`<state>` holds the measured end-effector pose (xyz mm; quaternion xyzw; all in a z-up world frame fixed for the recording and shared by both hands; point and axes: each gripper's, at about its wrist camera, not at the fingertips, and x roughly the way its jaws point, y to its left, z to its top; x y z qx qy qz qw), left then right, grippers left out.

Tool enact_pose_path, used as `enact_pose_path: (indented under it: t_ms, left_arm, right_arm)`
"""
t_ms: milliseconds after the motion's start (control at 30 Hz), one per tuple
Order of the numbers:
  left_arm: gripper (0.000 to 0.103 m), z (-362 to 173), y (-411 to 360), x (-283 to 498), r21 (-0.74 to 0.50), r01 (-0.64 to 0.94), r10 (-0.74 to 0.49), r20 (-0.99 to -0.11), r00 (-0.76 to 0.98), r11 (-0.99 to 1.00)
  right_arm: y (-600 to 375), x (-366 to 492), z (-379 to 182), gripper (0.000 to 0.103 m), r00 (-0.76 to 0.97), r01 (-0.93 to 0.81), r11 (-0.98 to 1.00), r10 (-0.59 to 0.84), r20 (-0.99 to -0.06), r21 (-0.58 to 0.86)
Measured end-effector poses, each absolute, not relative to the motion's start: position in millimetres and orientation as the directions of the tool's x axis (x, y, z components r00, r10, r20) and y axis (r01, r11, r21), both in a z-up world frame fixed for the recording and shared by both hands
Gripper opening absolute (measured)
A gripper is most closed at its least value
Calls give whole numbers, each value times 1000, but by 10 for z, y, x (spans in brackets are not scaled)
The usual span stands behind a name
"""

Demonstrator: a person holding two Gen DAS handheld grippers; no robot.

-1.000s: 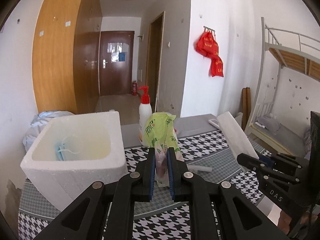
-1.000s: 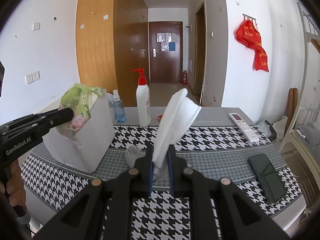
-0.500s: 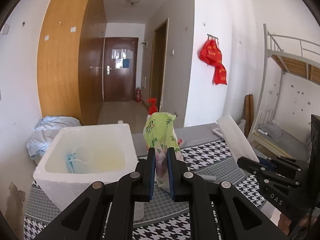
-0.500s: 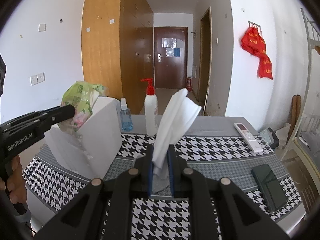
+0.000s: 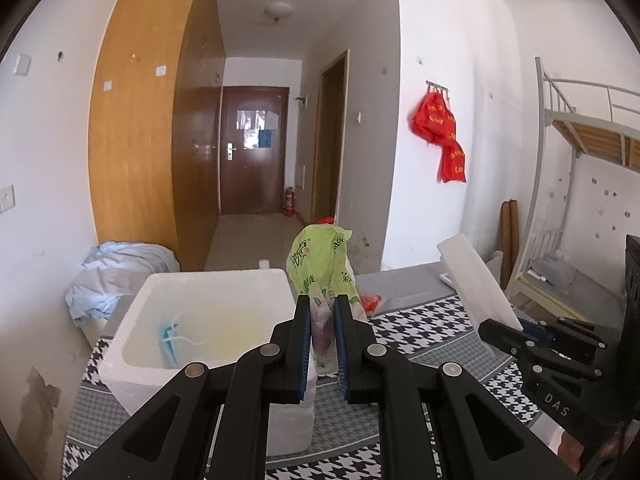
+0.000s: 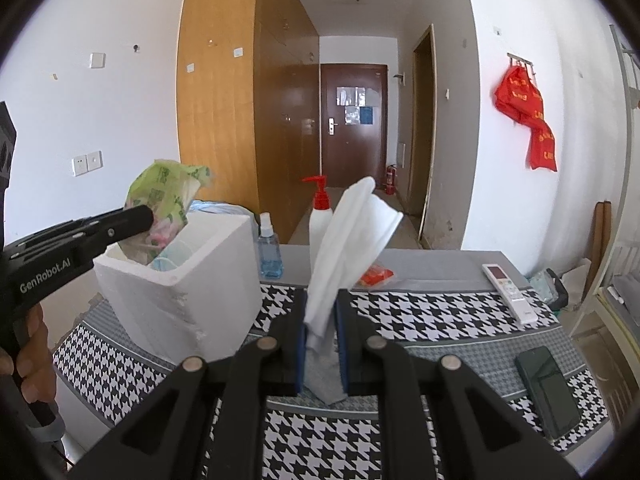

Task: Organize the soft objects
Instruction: 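Lift the packet and white tissue and carry both over the foam box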

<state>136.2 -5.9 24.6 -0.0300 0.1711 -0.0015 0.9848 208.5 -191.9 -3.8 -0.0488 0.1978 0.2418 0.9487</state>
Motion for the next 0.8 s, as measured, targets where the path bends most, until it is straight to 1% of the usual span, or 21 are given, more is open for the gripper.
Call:
enact_pose_path:
  t_ms: [433,800]
  left_arm:
    - [12,296,54,1386,-66,-39,15,-328,945,997]
    - [12,288,226,1386,-70,-88,60,-331,942,994]
  right_arm:
    - [-1829,2116,8,16,799,-501,866,463,-382,3]
    - [-1621,2163,0,16,779,-536,844,494,-387,-1]
